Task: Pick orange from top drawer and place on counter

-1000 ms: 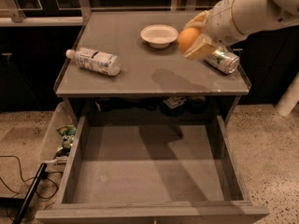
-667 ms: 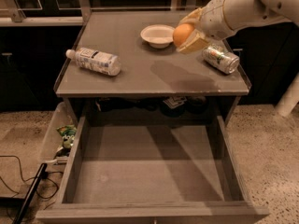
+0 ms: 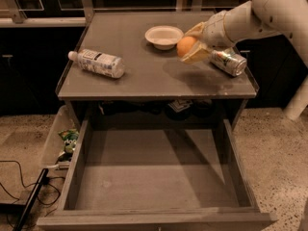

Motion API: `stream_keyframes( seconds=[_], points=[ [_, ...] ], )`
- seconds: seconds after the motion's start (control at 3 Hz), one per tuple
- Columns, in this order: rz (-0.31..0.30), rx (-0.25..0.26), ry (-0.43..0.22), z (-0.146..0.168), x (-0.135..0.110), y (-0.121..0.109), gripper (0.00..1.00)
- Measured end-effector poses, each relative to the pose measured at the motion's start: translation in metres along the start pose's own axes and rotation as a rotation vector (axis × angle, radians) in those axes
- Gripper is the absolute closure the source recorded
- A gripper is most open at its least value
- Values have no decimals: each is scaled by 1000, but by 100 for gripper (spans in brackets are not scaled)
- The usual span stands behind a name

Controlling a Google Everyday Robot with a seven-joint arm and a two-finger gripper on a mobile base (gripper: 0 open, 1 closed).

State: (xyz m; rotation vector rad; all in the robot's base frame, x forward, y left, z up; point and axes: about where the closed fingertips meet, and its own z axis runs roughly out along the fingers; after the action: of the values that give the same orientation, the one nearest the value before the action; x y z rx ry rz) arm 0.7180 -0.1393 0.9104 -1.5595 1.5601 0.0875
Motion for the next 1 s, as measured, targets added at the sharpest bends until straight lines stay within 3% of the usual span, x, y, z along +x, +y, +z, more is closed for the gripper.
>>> stream_keyframes(
  seconds=[1.0],
  points=[
    [116, -128, 89, 36, 43, 31, 100]
  ],
)
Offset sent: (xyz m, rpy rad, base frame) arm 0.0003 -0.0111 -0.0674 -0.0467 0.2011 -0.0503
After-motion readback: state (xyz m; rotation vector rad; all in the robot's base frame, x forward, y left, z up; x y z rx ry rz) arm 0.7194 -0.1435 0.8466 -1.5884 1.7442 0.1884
